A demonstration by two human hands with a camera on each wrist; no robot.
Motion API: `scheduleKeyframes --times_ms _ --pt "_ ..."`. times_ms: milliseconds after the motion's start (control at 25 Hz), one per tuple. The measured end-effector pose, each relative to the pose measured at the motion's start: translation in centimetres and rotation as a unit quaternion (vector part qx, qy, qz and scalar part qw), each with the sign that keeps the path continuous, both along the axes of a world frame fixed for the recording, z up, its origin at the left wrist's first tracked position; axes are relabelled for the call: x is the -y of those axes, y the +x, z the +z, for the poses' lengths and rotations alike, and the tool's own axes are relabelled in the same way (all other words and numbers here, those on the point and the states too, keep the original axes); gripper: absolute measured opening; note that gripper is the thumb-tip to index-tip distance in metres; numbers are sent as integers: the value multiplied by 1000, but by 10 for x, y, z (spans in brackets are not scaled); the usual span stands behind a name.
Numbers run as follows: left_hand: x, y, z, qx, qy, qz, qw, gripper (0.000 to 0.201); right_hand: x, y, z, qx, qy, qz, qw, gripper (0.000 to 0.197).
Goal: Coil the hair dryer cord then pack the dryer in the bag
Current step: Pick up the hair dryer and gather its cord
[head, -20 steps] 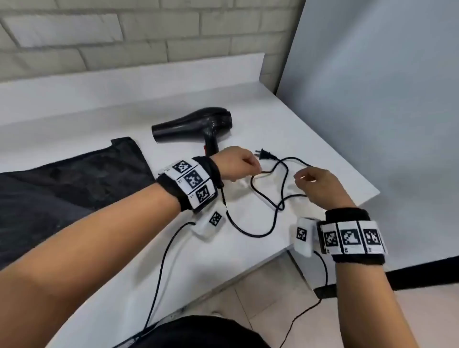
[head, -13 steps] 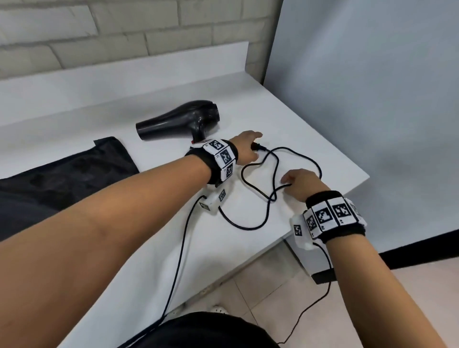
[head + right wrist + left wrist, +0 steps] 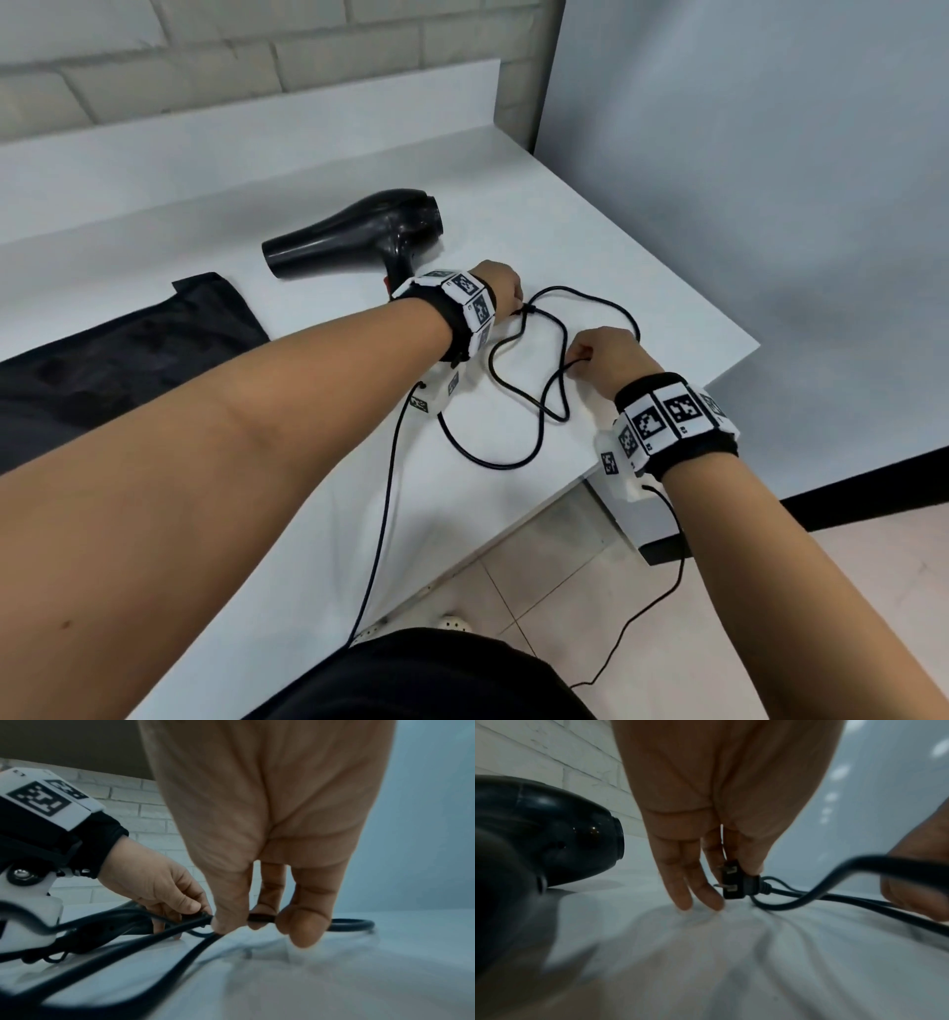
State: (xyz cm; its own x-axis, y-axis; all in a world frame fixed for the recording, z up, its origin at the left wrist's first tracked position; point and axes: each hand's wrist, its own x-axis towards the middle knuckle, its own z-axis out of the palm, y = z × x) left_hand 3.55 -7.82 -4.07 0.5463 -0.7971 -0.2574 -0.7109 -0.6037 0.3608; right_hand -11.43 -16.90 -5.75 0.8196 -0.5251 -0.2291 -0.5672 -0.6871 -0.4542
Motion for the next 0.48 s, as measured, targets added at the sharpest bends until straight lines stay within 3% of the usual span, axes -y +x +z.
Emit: scheduleKeyframes --times_ms 200,360,480 --pt "-17 -3 11 -1 -112 10 994 30 -6 11 13 120 -32 20 992 13" --pt "-28 -11 13 -76 -132 -29 988 27 -12 24 17 176 -24 34 984 14" --pt "-31 -11 4 -155 -131 -4 979 24 -17 26 13 197 -10 -16 980 26"
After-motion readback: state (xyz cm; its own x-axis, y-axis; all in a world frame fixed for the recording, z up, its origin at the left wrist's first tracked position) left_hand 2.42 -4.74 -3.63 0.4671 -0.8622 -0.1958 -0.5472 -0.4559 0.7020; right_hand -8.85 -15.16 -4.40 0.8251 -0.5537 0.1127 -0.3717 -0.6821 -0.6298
